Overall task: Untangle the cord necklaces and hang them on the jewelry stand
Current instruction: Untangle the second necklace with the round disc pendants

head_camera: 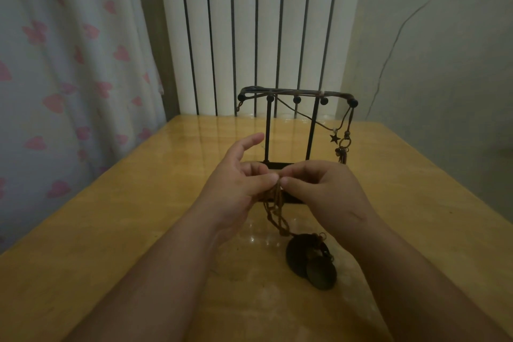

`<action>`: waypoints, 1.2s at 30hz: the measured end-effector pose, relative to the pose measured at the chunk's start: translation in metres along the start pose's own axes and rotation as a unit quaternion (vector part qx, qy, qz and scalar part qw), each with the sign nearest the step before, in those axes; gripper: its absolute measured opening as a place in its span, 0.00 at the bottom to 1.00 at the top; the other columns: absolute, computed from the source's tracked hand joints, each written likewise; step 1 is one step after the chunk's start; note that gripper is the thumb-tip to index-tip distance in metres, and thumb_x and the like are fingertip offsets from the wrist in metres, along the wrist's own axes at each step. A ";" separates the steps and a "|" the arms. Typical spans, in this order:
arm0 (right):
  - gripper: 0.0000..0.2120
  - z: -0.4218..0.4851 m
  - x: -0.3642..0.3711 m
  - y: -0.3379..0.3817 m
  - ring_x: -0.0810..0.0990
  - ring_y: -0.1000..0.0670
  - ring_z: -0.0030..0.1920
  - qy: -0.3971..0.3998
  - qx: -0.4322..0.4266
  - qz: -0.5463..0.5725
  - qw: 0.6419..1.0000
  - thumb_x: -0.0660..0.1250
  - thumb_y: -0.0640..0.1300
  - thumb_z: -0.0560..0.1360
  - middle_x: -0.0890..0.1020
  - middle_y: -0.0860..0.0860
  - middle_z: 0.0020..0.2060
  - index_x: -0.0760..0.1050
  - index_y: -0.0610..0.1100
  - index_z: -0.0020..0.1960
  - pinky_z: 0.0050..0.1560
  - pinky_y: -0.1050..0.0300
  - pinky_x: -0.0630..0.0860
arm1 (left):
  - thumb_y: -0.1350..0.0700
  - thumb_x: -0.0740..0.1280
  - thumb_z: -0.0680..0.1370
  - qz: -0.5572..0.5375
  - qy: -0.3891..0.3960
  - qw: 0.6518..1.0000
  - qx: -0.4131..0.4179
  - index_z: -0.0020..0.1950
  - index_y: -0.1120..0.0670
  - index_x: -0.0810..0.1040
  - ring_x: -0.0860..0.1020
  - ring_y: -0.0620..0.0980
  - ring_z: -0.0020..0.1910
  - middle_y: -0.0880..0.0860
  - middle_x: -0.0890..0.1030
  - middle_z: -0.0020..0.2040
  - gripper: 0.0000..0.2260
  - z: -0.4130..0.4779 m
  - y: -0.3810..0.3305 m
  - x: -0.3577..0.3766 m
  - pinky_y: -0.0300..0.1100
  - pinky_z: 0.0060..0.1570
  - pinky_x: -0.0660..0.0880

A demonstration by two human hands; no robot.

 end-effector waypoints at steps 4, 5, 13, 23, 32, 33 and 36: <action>0.07 -0.002 0.004 -0.004 0.83 0.62 0.43 0.041 0.027 0.045 0.998 0.66 0.44 0.78 0.86 0.57 0.40 0.83 0.52 0.50 0.44 0.63 0.73 | 0.68 0.67 0.77 0.004 0.012 1.000 -0.005 0.72 0.42 0.69 0.82 0.51 0.42 0.52 0.79 0.38 0.30 -0.002 0.001 0.004 0.45 0.47 0.78; 0.06 -0.002 0.003 -0.004 0.83 0.63 0.42 0.040 0.029 0.046 0.998 0.67 0.44 0.78 0.86 0.57 0.40 0.83 0.52 0.49 0.43 0.64 0.72 | 0.69 0.67 0.77 0.005 0.010 1.000 -0.004 0.72 0.42 0.69 0.82 0.51 0.43 0.52 0.79 0.38 0.30 -0.002 0.000 0.004 0.45 0.48 0.78; 0.01 0.000 0.001 0.005 0.78 0.58 0.41 -0.038 -0.038 -0.130 0.990 0.67 0.51 0.74 0.80 0.57 0.38 0.77 0.56 0.43 0.40 0.64 0.75 | 0.70 0.67 0.76 0.041 -0.011 0.999 0.001 0.73 0.45 0.69 0.83 0.53 0.45 0.54 0.81 0.42 0.31 -0.001 0.000 0.001 0.47 0.48 0.79; 0.04 -0.005 0.004 0.022 0.74 0.56 0.40 -0.063 -0.111 -0.260 0.957 0.66 0.49 0.76 0.74 0.57 0.39 0.72 0.54 0.43 0.41 0.61 0.76 | 0.69 0.67 0.73 0.142 0.018 0.990 -0.014 0.71 0.43 0.70 0.77 0.45 0.36 0.49 0.79 0.37 0.31 -0.003 -0.003 0.006 0.40 0.40 0.74; 0.02 0.003 0.003 0.003 0.77 0.57 0.39 -0.038 -0.043 -0.178 0.982 0.64 0.49 0.78 0.78 0.57 0.39 0.74 0.55 0.46 0.39 0.61 0.78 | 0.64 0.68 0.77 0.208 -0.025 0.978 0.012 0.69 0.44 0.70 0.83 0.46 0.44 0.46 0.82 0.38 0.25 -0.002 -0.002 0.005 0.47 0.52 0.81; 0.03 0.004 0.002 0.002 0.78 0.57 0.39 -0.033 -0.038 -0.158 0.986 0.64 0.49 0.78 0.79 0.56 0.39 0.74 0.55 0.45 0.39 0.61 0.78 | 0.64 0.67 0.77 0.175 -0.025 0.984 0.008 0.69 0.44 0.69 0.83 0.49 0.45 0.47 0.82 0.39 0.25 -0.002 -0.002 0.005 0.51 0.54 0.81; 0.04 0.004 0.000 0.002 0.79 0.55 0.41 -0.031 -0.037 -0.112 0.993 0.63 0.49 0.77 0.80 0.55 0.38 0.75 0.54 0.45 0.43 0.55 0.81 | 0.64 0.66 0.78 0.117 -0.024 0.993 0.006 0.67 0.40 0.68 0.83 0.54 0.48 0.50 0.83 0.42 0.24 0.000 -0.001 0.005 0.59 0.57 0.79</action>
Point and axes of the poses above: each hand's wrist, its own z-axis towards the middle knuckle, its own x-axis out of the palm, y = z × x, the point moved 7 cm from there along z, towards the middle knuckle
